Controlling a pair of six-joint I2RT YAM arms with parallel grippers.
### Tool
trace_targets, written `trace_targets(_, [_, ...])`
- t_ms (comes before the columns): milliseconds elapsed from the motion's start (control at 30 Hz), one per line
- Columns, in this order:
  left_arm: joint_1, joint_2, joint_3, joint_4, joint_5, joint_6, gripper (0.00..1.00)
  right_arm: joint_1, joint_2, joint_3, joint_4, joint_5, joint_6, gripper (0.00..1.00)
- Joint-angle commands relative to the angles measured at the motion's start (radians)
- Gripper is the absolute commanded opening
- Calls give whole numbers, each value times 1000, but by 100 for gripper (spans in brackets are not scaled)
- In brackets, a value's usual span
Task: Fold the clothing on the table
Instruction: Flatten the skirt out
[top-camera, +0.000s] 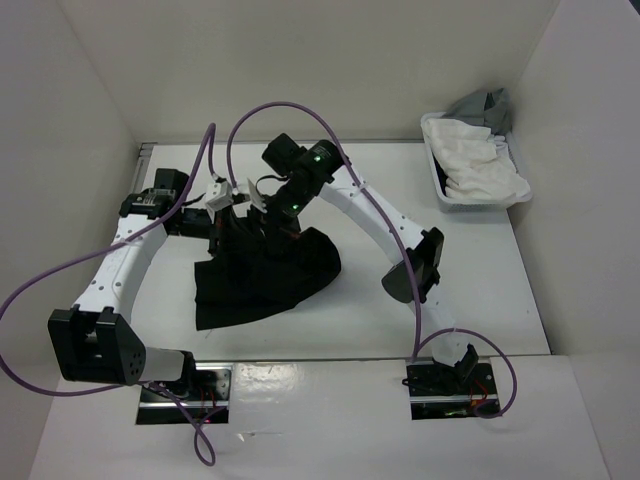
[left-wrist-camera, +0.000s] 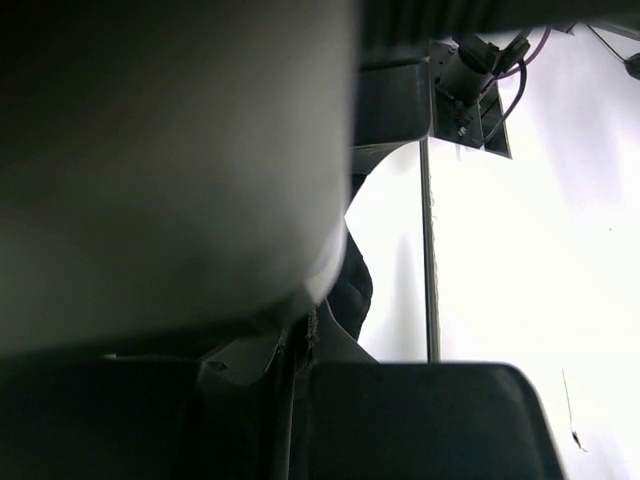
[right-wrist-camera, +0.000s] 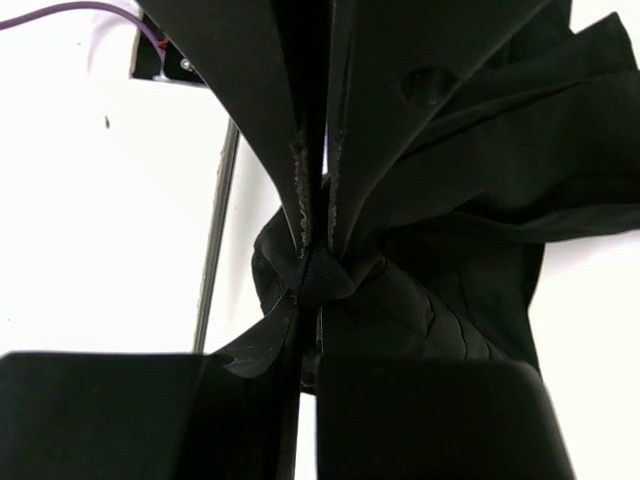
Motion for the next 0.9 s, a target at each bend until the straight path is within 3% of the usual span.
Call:
trace_targets(0, [-119,20,4,-46,-178,57,0,81,-13,56,170,65,101,0])
trace_targets(67, [-119,11,4,-46,-178,46,0,81,-13,56,199,102,123,0])
trace_targets(133, [-119,2,4,-46,-178,35,0,72,-40,56,235,174,161,19])
trace_targets(200, [-110,2,4,-46,-178,35,0,61,-59,30,276,230,181,27])
trace_targets(233, [-101,-7,4,-46,-178,26,0,46,-82,19,293,284,210,40])
trace_targets(300, [-90,-7,4,-46,-178,26,0,16,-108,-13,336,338,223,52])
trace_targets(333, [-90,-16,4,-46,-178,26,0,5,-135,-23,353,392,255,65])
trace_targets(400, [-79,-26,-5,-37,-178,15,0,-37,-163,-68,384,446,266,70])
trace_targets(433, [-67,-26,-5,-26,-178,3,0,-53,-189,-79,399,473,284,77])
trace_targets(700, [-49,-26,-4,4,-178,-38,0,-320,-352,-232,477,489,342,90])
trace_targets(867, [-40,-6,31,15,-178,-49,0,-486,-529,-537,591,376,362,96])
